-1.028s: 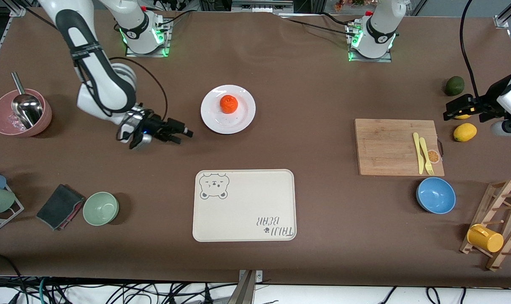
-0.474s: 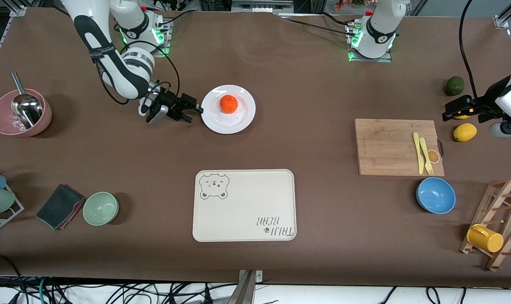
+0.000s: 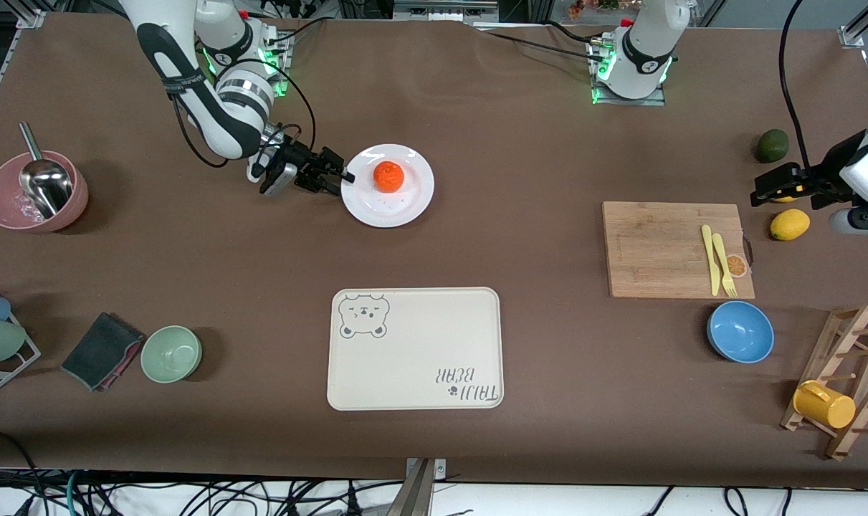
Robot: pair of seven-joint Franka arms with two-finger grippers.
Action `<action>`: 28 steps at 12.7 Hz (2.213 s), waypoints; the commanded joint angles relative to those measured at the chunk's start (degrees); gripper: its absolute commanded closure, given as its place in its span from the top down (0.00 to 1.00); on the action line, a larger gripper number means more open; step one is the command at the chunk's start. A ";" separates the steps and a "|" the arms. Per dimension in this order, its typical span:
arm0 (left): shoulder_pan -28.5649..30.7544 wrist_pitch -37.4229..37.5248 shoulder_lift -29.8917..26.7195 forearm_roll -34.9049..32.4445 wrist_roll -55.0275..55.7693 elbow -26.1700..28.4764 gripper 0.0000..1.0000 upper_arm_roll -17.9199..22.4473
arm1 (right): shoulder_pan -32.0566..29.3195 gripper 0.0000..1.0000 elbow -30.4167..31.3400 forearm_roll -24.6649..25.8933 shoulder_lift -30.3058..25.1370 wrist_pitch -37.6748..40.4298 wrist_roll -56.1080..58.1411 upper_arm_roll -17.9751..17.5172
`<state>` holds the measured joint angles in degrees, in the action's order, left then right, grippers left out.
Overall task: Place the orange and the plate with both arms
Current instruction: 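Reach the right gripper to the white plate rim and grasp it, then carry the plate with the orange onto the bear tray with the right gripper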
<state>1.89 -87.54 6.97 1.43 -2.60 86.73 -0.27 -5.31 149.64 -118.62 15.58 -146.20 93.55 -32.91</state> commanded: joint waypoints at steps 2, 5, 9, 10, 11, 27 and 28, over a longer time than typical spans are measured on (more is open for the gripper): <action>0.05 1.06 0.68 0.59 -1.09 -1.74 1.00 -0.09 | -1.01 0.50 1.27 -3.45 -1.44 -0.31 3.47 -1.89; -0.04 1.06 0.68 0.59 -1.09 -1.74 1.00 -0.09 | -1.01 0.49 1.27 -4.60 -0.64 -0.22 5.32 -1.81; -0.22 1.06 0.77 0.59 -1.09 -1.74 1.00 -0.09 | -1.01 0.42 1.01 -7.31 2.34 -0.13 10.58 -1.80; -0.22 1.06 0.77 0.59 -1.09 -1.74 1.00 -0.09 | -1.01 0.42 1.01 -8.89 2.69 -0.13 11.90 -1.80; -0.22 1.06 0.77 0.59 -1.09 -1.74 1.00 -0.09 | -1.01 0.41 1.01 -9.08 2.70 -0.13 12.09 -1.80; -0.22 1.06 0.77 0.59 -1.09 -1.74 1.00 -0.09 | -4.27 0.00 -8.37 -9.79 6.83 2.69 -3.00 -1.10; -0.22 1.06 0.77 0.59 -1.09 -1.74 1.00 -0.09 | -4.27 0.00 -11.88 -9.44 6.83 -0.28 -6.16 -1.10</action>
<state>1.62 -87.54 7.10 1.43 -2.60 86.72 -0.34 -9.34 143.79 -128.00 21.49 -142.53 92.14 -33.42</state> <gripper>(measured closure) 0.000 0.956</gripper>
